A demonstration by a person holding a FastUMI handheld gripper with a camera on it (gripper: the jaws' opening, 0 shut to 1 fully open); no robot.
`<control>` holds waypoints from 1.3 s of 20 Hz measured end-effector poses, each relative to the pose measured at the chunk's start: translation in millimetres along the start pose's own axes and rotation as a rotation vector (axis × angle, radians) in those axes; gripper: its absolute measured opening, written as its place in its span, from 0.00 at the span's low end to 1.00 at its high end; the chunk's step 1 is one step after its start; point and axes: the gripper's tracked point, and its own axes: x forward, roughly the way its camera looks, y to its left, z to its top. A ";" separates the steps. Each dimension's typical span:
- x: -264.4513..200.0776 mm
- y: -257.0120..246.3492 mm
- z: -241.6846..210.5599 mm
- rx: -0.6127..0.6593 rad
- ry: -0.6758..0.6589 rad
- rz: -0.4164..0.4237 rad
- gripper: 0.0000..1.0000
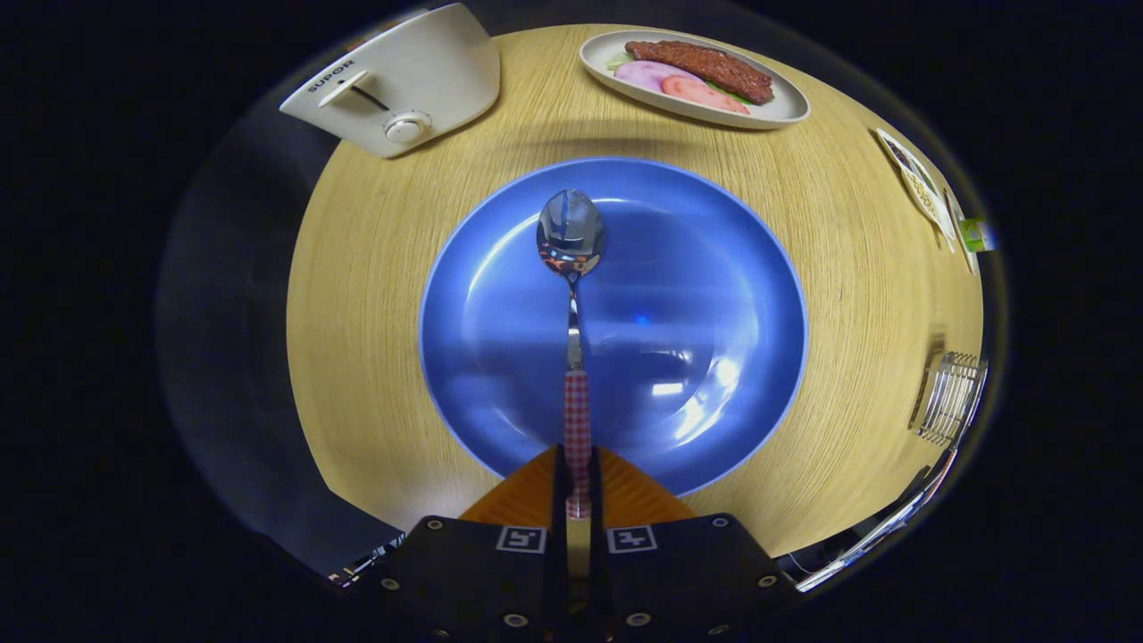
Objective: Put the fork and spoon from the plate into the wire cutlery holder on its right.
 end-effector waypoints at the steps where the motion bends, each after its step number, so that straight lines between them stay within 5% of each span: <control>1: -8.2 -4.4 0.9 -0.004 -0.014 0.013 0.10; 11: -102.4 -107.0 -21.6 0.095 -0.140 0.049 0.10; 18: -161.5 -224.5 -50.0 0.169 -0.214 -0.027 0.10; 26: -179.0 -332.2 -105.0 0.186 -0.134 -0.079 0.10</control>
